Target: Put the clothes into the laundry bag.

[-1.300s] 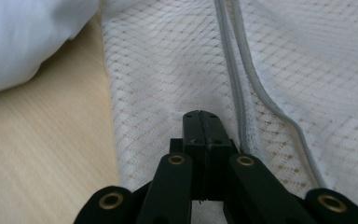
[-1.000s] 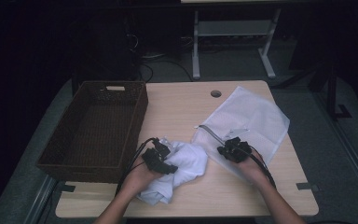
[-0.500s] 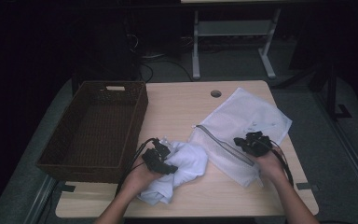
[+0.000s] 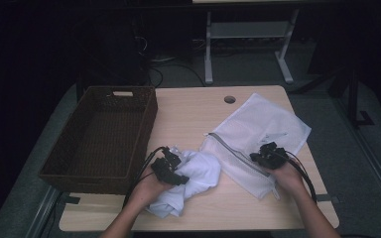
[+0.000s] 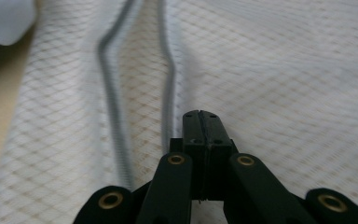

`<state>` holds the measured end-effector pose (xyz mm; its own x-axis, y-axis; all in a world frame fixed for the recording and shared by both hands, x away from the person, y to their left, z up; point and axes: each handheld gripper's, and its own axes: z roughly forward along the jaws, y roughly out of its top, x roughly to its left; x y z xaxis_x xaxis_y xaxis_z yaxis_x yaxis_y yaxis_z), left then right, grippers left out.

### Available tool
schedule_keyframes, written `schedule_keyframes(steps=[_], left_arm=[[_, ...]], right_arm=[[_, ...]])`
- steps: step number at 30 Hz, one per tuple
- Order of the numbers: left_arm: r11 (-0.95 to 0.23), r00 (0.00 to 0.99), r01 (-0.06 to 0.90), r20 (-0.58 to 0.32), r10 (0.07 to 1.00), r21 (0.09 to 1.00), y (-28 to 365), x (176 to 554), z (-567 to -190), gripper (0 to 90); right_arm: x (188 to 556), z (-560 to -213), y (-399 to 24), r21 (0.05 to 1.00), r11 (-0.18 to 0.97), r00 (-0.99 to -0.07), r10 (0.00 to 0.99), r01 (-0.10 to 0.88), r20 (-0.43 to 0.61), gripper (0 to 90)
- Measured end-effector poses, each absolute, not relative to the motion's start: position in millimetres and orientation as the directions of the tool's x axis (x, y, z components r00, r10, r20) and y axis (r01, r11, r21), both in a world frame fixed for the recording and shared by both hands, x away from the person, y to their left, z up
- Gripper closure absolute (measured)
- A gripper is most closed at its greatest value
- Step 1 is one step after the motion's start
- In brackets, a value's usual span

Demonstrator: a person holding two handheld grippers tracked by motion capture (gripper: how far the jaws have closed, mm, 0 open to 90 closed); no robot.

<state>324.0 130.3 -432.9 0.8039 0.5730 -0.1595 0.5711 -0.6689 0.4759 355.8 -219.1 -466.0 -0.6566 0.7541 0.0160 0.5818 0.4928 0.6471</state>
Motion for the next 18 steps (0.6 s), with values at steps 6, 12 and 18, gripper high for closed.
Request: schedule_keyframes(steps=[6, 12, 18], left_arm=[[-0.671, 0.803, 0.574, -0.163, 0.573, 0.47, 131.4, 323.3, -432.4, 63.0], [-0.67, 0.803, 0.574, -0.163, 0.574, 0.47, 131.3, 323.3, -432.6, 63.0], [-0.671, 0.802, 0.575, -0.162, 0.574, 0.469, 131.1, 323.2, -432.7, 63.0]], right_arm=[[345.0, -466.0, -193.1, 0.651, 0.54, -0.729, 0.684, 0.534, 0.03, 89.7], [342.9, -456.3, -185.9, 0.681, 0.515, -0.724, 0.689, 0.521, 0.034, 80.5], [350.9, -454.5, -173.8, 0.725, 0.439, -0.693, 0.718, 0.531, 0.073, 62.4]])
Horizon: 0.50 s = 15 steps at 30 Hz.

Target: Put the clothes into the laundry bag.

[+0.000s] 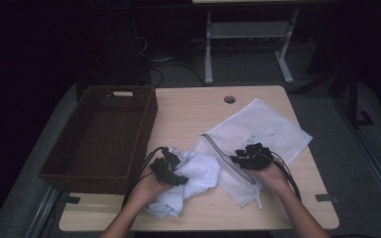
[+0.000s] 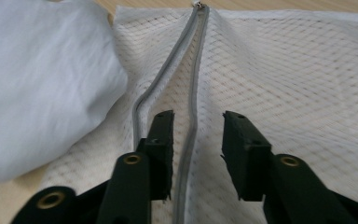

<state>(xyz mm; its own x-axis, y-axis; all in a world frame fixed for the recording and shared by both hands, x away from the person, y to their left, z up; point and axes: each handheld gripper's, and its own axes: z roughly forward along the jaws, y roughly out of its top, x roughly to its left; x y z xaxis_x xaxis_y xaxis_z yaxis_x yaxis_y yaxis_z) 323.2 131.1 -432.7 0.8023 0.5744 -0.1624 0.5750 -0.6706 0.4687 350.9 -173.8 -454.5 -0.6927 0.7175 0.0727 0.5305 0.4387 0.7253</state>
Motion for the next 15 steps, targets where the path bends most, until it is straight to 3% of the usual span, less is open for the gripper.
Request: schedule_keyframes(steps=[3, 9, 13, 15], left_arm=[[-0.67, 0.802, 0.575, -0.163, 0.574, 0.47, 131.1, 323.2, -432.8, 63.0], [-0.669, 0.802, 0.575, -0.165, 0.574, 0.47, 131.2, 323.4, -433.0, 63.0], [-0.669, 0.802, 0.576, -0.164, 0.575, 0.469, 131.1, 323.3, -433.0, 63.1], [-0.67, 0.802, 0.575, -0.163, 0.574, 0.47, 131.1, 323.3, -433.0, 63.1]], right_arm=[[354.3, -462.0, -166.6, 0.7, 0.467, -0.691, 0.721, 0.54, 0.052, 65.7], [357.2, -465.2, -171.7, 0.699, 0.461, -0.667, 0.744, 0.546, 0.031, 86.7], [355.7, -455.5, -180.6, 0.743, 0.419, -0.646, 0.763, 0.522, 0.024, 86.8], [357.1, -454.4, -186.9, 0.748, 0.402, -0.627, 0.779, 0.528, 0.024, 82.5]])
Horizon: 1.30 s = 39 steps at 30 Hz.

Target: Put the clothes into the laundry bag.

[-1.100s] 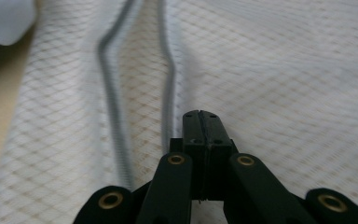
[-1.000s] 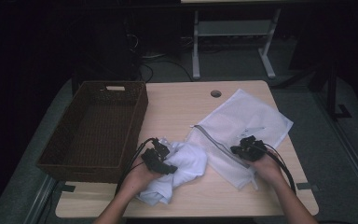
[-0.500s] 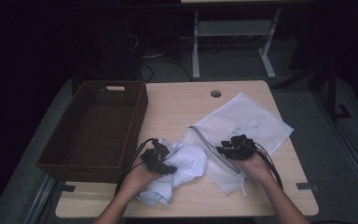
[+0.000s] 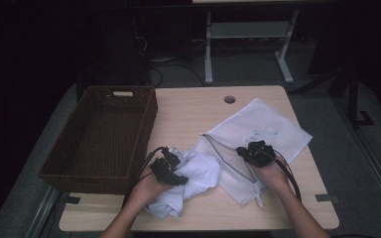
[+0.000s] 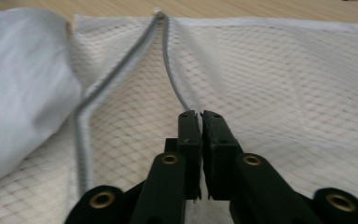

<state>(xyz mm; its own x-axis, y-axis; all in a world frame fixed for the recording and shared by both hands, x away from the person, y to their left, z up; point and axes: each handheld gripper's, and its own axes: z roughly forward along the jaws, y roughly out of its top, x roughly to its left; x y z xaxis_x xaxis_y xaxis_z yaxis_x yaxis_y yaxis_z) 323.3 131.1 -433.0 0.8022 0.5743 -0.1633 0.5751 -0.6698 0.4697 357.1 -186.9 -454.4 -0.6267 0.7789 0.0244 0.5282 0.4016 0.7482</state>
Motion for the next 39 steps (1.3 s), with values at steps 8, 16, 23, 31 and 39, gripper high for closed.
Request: schedule_keyframes(steps=[8, 16, 23, 31, 39], left_arm=[[-0.669, 0.801, 0.576, -0.165, 0.575, 0.469, 131.1, 323.3, -433.1, 63.1], [-0.67, 0.801, 0.576, -0.162, 0.576, 0.469, 130.8, 322.9, -433.0, 63.2], [-0.669, 0.8, 0.578, -0.161, 0.578, 0.468, 130.6, 322.8, -432.9, 63.4], [-0.671, 0.801, 0.576, -0.158, 0.578, 0.466, 130.5, 322.9, -432.8, 63.4], [-0.667, 0.799, 0.577, -0.157, 0.58, 0.471, 130.7, 322.9, -433.0, 63.4]], right_arm=[[360.0, -469.3, -190.1, 0.717, 0.409, -0.645, 0.761, 0.565, 0.073, 62.3], [358.5, -466.2, -189.5, 0.743, 0.407, -0.634, 0.773, 0.532, 0.031, 87.9], [352.0, -442.6, -190.6, 0.792, 0.391, -0.643, 0.766, 0.469, 0.003, 87.8], [346.2, -412.6, -196.4, 0.842, 0.346, -0.636, 0.772, 0.415, -0.004, 87.9], [349.3, -384.3, -201.9, 0.877, 0.28, -0.633, 0.773, 0.392, 0.036, 88.1]])
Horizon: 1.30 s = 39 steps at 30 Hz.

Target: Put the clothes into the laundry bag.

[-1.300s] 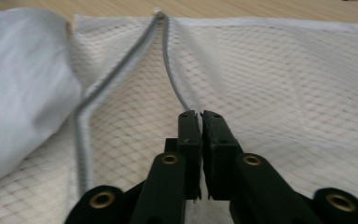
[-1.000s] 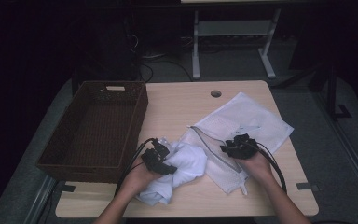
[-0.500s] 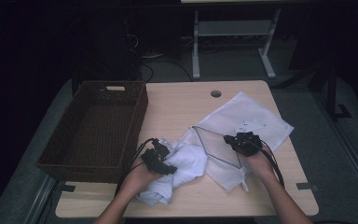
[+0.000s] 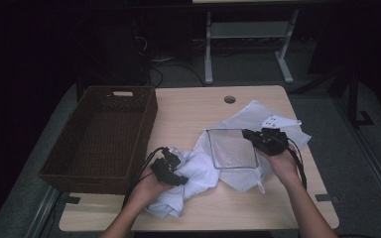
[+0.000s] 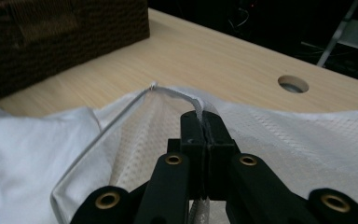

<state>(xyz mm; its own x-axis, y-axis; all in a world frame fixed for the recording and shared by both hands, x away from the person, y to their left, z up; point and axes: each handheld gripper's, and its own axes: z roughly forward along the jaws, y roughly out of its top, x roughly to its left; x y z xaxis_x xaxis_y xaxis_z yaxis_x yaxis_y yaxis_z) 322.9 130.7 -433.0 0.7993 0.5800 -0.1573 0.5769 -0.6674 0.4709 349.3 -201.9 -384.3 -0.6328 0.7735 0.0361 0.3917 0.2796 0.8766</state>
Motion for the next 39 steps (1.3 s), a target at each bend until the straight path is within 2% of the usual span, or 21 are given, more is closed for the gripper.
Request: schedule_keyframes(steps=[6, 22, 39], left_arm=[[-0.668, 0.8, 0.575, -0.157, 0.579, 0.472, 130.8, 322.6, -433.0, 63.4], [-0.651, 0.799, 0.578, -0.177, 0.575, 0.492, 135.2, 321.2, -427.4, 64.5], [-0.633, 0.841, 0.503, -0.165, 0.514, 0.589, 150.9, 302.6, -382.4, 64.9]], right_arm=[[350.8, -374.6, -204.0, 0.888, 0.261, -0.638, 0.769, 0.378, 0.046, 88.1], [355.6, -381.8, -208.9, 0.881, 0.265, -0.639, 0.767, 0.393, 0.054, 88.1], [357.8, -393.0, -213.2, 0.861, 0.292, -0.64, 0.767, 0.415, 0.049, 88.1]])
